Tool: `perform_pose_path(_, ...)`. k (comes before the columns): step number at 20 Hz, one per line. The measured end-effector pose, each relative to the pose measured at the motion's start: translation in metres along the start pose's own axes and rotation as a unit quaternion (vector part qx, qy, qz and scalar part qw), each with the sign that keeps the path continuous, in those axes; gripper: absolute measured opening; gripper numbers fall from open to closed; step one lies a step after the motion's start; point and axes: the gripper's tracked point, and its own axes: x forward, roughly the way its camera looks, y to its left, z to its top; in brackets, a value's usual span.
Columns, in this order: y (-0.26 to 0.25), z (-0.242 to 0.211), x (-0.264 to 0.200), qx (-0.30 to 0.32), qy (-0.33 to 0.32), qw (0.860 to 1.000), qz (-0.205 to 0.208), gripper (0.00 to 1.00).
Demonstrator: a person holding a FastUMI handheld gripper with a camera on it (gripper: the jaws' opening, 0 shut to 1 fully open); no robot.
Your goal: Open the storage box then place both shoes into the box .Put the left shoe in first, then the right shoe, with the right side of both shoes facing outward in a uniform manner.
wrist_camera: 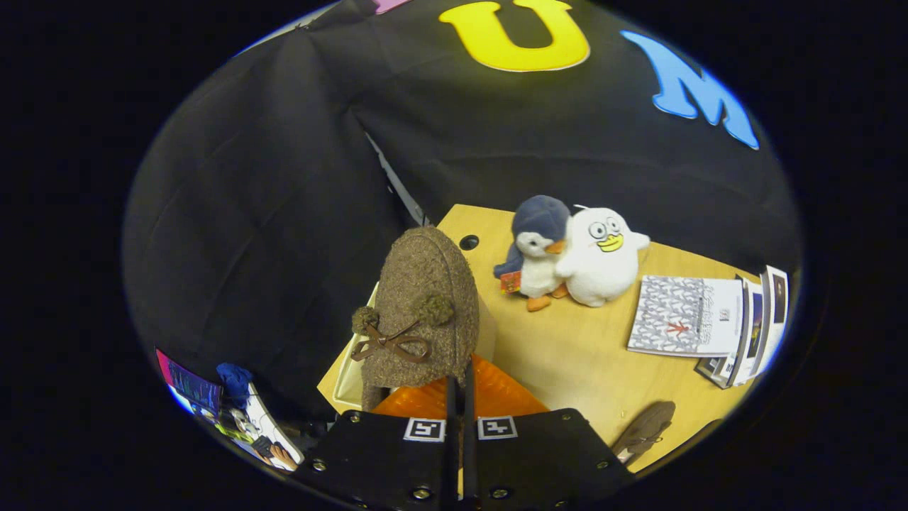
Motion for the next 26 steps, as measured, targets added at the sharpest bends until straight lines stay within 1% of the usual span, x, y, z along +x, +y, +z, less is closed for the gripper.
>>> perform_pose_path(1,0.011,-0.001,0.011,-0.009,0.01,1.0,0.005,0.02)
perform_pose_path(2,0.013,-0.001,0.04,-0.024,0.024,0.999,0.013,0.03)
perform_pose_path(4,0.029,-0.011,0.064,-0.047,0.053,0.997,0.022,0.03)
perform_pose_path(5,0.042,-0.018,0.06,-0.061,0.067,0.996,0.021,0.03)
perform_pose_path(9,0.047,-0.038,0.099,-0.11,0.108,0.988,0.002,0.03)
perform_pose_path(14,0.053,-0.054,0.136,-0.134,0.142,0.981,-0.01,0.03)
perform_pose_path(15,0.054,-0.054,0.139,-0.129,0.144,0.981,-0.007,0.03)
perform_pose_path(17,0.057,-0.053,0.144,-0.118,0.144,0.983,0.002,0.14)
perform_pose_path(18,0.058,-0.049,0.142,-0.115,0.137,0.984,0.005,0.4)
perform_pose_path(20,0.051,-0.039,0.134,-0.113,0.12,0.986,-0.004,0.93)
perform_pose_path(21,0.052,-0.035,0.128,-0.11,0.112,0.988,-0.004,0.97)
perform_pose_path(23,0.053,-0.026,0.112,-0.096,0.092,0.991,0.001,0.96)
perform_pose_path(26,0.039,-0.016,0.083,-0.075,0.061,0.995,-0.003,0.96)
